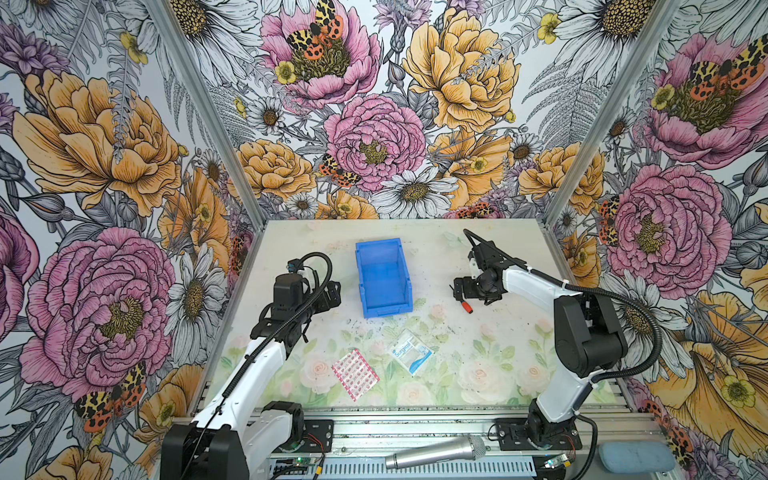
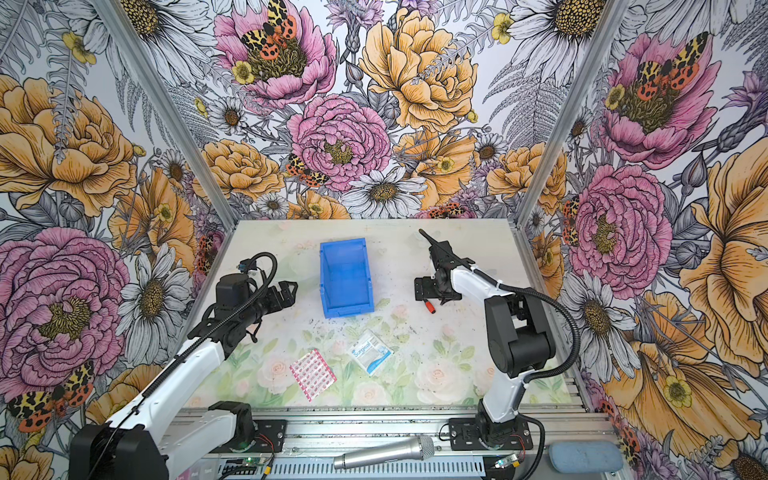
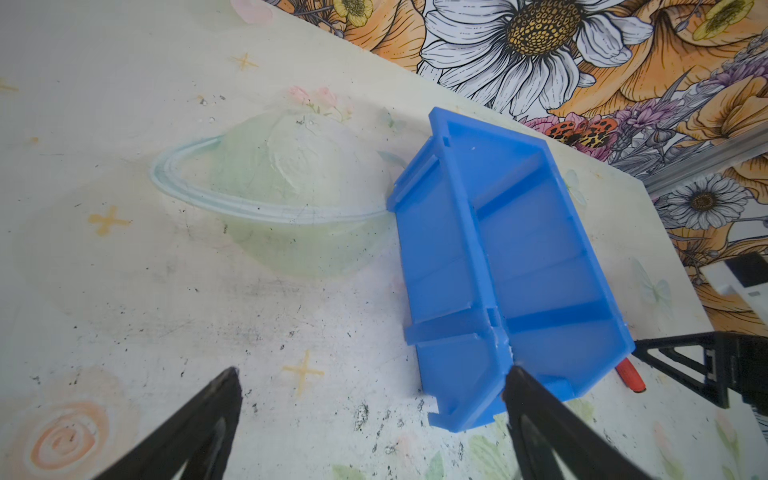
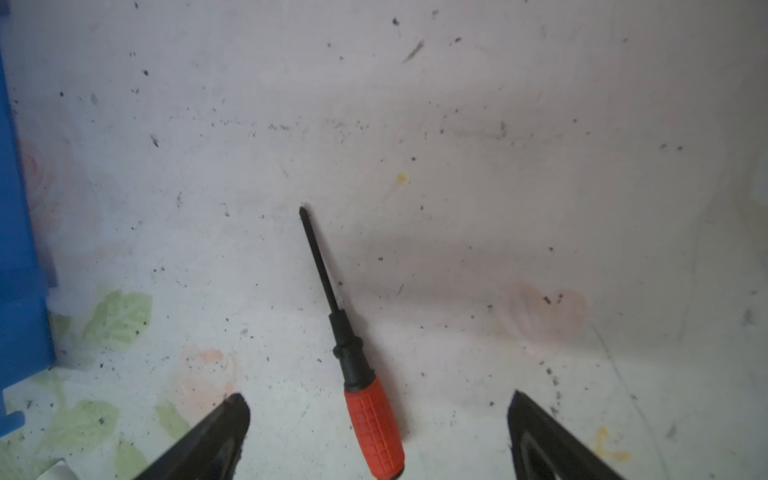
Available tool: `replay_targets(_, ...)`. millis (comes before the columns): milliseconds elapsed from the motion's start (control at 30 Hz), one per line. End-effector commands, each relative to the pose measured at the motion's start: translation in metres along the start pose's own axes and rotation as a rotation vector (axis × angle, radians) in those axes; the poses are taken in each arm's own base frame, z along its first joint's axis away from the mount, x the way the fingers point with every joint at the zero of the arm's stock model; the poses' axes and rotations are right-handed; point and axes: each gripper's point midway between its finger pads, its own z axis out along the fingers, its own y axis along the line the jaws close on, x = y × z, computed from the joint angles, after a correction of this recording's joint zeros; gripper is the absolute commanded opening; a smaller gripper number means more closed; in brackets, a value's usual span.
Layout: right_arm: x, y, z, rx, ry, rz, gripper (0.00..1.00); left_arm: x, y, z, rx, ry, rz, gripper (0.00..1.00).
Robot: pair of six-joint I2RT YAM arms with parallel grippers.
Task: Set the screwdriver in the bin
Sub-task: 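Reach the right gripper to the red-handled screwdriver and grasp its handle, then lift the screwdriver with the right gripper and carry it over the blue bin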
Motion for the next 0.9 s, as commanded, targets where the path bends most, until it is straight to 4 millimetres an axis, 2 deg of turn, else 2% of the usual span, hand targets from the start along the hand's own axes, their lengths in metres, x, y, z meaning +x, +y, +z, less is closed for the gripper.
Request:
replay_targets(0,0.007,0.007,0.007,-0.017,0.040,-0.017,0.94,0.008,-0.002,-0.001,0.015,0.012,-0.006,0.99)
replay_targets(200,0.012,0.003,0.019,0.012,0.071,-0.013,0.74,0.010,0.000,-0.002,0.009,0.007,-0.001,0.99)
replay_targets(300,0.015,0.001,0.024,0.032,0.081,-0.022,0.68,0.010,0.000,-0.002,0.007,0.006,0.006,0.99)
replay_targets(433,0.018,0.001,0.029,0.048,0.094,-0.036,0.43,0.011,0.001,-0.001,0.004,0.008,0.010,0.99)
replay_targets(533,0.021,0.003,0.032,0.053,0.103,-0.047,0.31,0.012,0.001,-0.001,0.006,0.008,0.008,0.99)
replay_targets(767,0.026,0.007,0.032,0.067,0.106,-0.078,0.12,0.014,0.001,0.000,0.006,0.012,0.002,0.99)
replay_targets(867,0.025,0.010,0.027,0.065,0.091,-0.089,0.04,0.014,0.000,0.000,0.008,0.010,-0.001,0.99)
